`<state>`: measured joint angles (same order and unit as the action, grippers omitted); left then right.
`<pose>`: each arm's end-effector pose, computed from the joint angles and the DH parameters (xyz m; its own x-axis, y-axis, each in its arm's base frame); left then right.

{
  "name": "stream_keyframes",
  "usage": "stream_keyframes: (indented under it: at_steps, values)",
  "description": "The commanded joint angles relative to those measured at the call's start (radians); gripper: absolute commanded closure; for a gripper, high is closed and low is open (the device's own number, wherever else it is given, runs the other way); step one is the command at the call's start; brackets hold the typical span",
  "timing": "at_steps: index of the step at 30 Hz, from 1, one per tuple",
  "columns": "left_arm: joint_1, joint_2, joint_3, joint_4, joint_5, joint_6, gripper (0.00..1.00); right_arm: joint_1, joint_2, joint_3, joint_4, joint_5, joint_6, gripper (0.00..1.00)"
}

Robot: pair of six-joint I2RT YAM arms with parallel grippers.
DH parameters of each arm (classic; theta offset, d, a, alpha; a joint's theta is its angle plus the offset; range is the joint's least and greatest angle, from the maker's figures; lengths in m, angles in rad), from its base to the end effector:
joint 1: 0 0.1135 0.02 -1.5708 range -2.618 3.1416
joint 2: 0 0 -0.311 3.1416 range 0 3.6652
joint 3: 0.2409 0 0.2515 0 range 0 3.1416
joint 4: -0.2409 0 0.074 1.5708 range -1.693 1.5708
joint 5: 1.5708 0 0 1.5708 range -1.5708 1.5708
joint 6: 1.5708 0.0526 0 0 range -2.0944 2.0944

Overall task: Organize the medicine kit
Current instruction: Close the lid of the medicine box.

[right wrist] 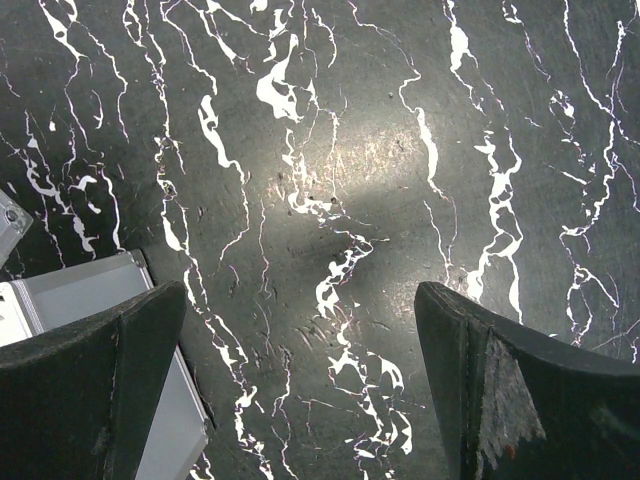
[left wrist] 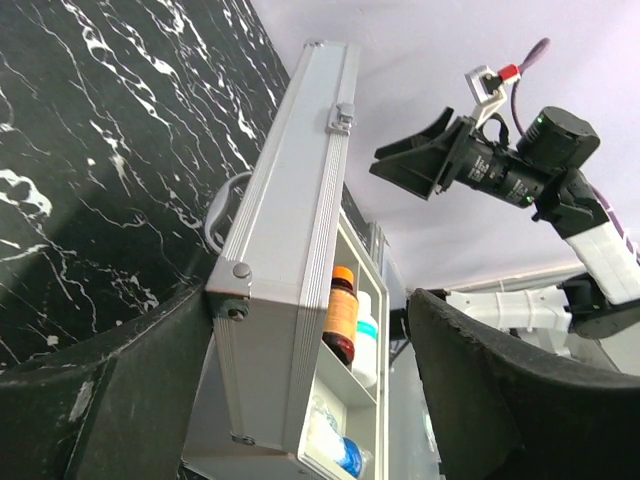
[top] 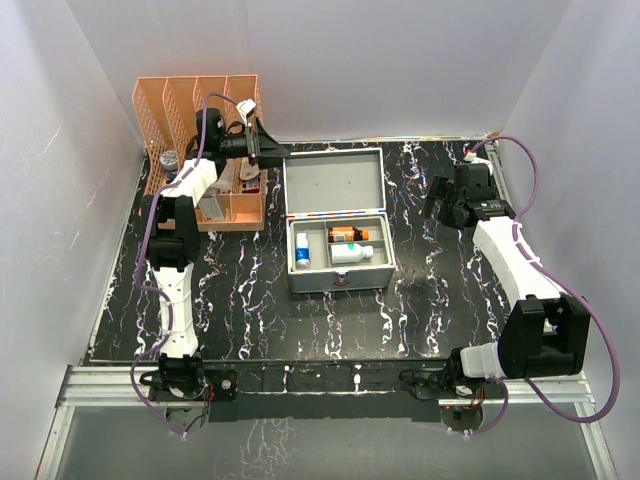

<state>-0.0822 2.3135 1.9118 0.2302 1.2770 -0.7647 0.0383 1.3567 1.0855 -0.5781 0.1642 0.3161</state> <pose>0.5605 -0.0967 0.2871 -0.7899 -0.1361 -0.5979 0.5777 0.1621 -0.8000 0.2886 0.0025 0.3153 -0.6913 0.2804 -0.6659 0.2999 0.9498 0.0887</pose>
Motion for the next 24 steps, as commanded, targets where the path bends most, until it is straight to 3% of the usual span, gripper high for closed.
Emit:
stream_keyframes:
  at_steps: [1, 8, 24]
  values:
    - [-0.012, -0.104, -0.032, 0.064, 0.112, -0.067, 0.23, 0.003, -0.031, 0.006, 0.032, -0.002, 0.016, 0.01]
    - [-0.031, -0.128, -0.002, 0.068, 0.138, -0.072, 0.23, 0.005, -0.049, -0.02, 0.038, -0.006, 0.023, 0.02]
    - [-0.107, -0.2, 0.112, -0.134, 0.095, 0.042, 0.24, 0.007, -0.035, -0.029, 0.062, -0.007, 0.025, 0.02]
